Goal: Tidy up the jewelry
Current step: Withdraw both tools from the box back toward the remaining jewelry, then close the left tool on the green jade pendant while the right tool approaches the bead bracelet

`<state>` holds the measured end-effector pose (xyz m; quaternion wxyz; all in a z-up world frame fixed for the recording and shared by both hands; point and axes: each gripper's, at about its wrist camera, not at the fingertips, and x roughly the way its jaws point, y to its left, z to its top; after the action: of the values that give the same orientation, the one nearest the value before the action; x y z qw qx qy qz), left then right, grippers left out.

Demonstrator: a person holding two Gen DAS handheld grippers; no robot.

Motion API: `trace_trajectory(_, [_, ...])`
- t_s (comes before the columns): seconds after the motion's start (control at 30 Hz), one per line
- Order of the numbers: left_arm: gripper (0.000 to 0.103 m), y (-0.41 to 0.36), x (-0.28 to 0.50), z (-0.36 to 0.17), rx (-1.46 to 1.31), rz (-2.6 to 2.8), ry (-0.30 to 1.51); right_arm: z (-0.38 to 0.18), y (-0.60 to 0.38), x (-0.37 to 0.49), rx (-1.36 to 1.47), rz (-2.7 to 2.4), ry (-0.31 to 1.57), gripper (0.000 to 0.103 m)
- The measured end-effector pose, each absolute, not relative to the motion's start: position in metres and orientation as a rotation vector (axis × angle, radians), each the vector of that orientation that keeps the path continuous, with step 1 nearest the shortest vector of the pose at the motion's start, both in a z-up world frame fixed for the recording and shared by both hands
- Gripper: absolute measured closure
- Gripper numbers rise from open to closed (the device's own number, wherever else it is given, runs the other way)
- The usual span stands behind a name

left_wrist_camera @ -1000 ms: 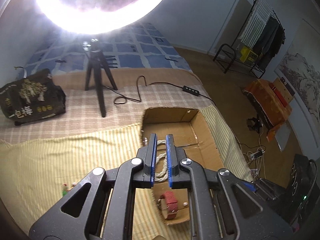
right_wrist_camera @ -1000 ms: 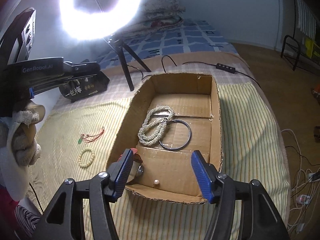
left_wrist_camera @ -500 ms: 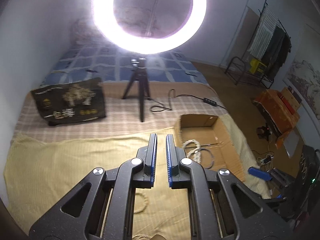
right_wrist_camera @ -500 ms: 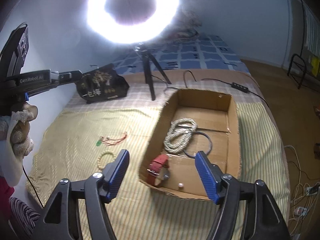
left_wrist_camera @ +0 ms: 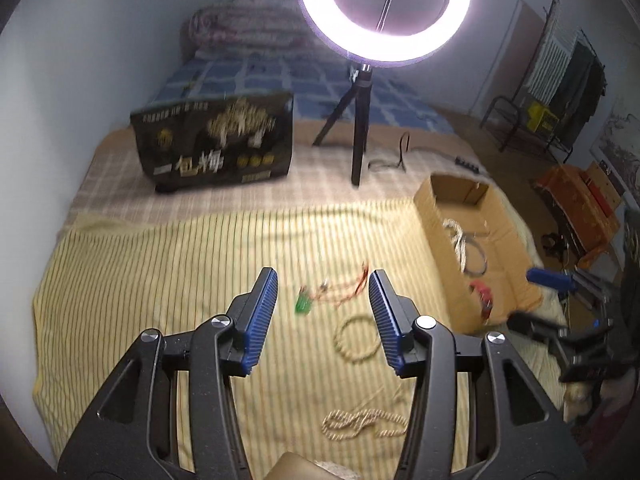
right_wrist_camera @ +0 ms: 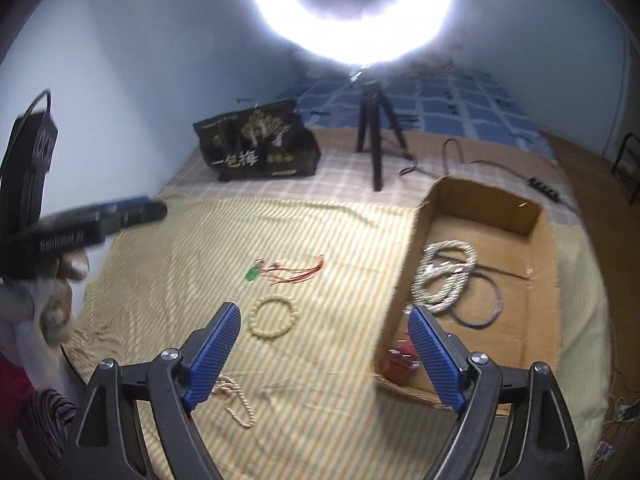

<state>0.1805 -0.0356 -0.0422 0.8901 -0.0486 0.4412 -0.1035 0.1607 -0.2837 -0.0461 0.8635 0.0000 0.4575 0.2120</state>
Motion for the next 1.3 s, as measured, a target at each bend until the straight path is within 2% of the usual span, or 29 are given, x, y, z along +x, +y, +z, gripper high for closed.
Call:
trace_trajectory(0.2, [0.055, -0.024, 0.159, -0.071, -0.112, -0.273, 0.996, -0.069, -0.26, 0.174, 0.018, 0.466, 1.042, 0.017])
trace_trajectory(0.57, [0.055, 0.001, 0.167, -0.108, -0.187, -0.268, 1.086, -0.094, -0.239, 0.203, 0.083, 0.465, 1.121, 0.035])
trace_trajectory(0.67, [0.063, 0.003, 0.179, -0.115, -0.211, -0.281, 1.098, -0.102, -0.233, 0.209, 0.099, 0.476, 1.148, 0.04])
trace_trajectory(0.93, [0.063, -0.005, 0.22, -0.147, -0.281, -0.314, 1.161, -0.139, -0.216, 0.213, 0.054, 0.469, 1.24, 0.059])
trace_trajectory(1.03, [0.063, -0.011, 0.234, -0.16, -0.31, -0.323, 1.195, -0.153, -0.21, 0.214, 0.033, 0.469, 1.276, 0.062])
trace_trajectory(1.3, [0.072, -0.032, 0.255, -0.183, -0.254, -0.293, 1.237, -0.163, -0.21, 0.219, 0.039, 0.458, 1.298, 0.067])
